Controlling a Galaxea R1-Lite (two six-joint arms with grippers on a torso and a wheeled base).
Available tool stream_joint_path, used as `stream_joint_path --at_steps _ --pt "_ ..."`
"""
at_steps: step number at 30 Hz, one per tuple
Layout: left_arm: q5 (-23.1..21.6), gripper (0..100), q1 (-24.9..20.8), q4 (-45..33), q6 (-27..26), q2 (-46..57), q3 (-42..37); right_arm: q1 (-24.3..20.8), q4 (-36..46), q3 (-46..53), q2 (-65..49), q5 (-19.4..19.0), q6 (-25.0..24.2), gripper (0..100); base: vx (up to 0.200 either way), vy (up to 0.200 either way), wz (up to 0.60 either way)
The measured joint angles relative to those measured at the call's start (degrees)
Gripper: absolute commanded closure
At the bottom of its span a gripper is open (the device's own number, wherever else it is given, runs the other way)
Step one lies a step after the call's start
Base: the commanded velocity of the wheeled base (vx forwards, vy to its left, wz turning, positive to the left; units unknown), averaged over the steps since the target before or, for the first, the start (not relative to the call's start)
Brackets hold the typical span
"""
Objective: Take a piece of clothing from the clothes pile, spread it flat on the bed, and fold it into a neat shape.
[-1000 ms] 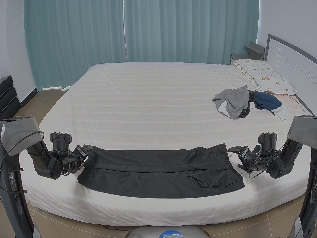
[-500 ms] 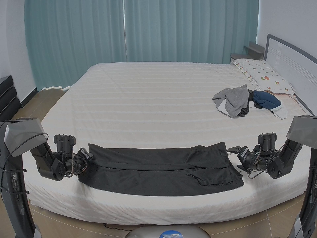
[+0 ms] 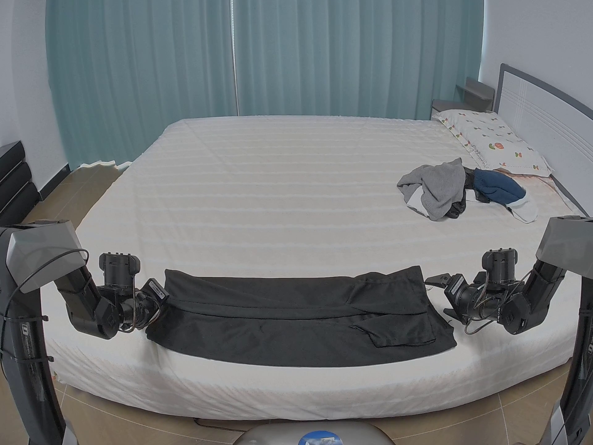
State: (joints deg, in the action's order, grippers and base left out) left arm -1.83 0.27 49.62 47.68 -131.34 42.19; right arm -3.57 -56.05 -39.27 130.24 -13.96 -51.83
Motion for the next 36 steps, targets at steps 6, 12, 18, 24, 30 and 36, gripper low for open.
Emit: stream_joint_path --at_steps 6,12,18,24,30,36 --pt "0.4 100 0.2 -0.1 -0.9 0.5 -0.2 0.0 0.0 0.1 0.0 0.0 0.0 0 0.0 0.0 0.0" --pt "0.4 100 0.1 -0.1 -1.0 0.9 -0.6 0.0 0.0 0.1 0.0 0.0 0.0 0 0.0 0.0 0.0" --pt "0.4 0 0.0 -0.1 -1.0 1.0 -0.7 0.0 0.0 0.0 0.0 0.0 0.0 0 0.0 0.0 0.0" --pt "0.3 0 0.2 -0.1 -0.8 1.8 -0.7 0.0 0.0 0.2 -0.1 0.0 0.0 0 0.0 0.0 0.0" --pt "0.0 0 0.5 0.1 -0.4 5.2 -3.7 0.0 0.0 0.3 -0.2 0.0 0.0 0 0.0 0.0 0.0" --pt "-0.4 0 0.7 0.5 1.1 7.9 -8.4 -0.1 0.0 0.5 -0.4 0.0 0.0 0 -0.167 0.0 0.0"
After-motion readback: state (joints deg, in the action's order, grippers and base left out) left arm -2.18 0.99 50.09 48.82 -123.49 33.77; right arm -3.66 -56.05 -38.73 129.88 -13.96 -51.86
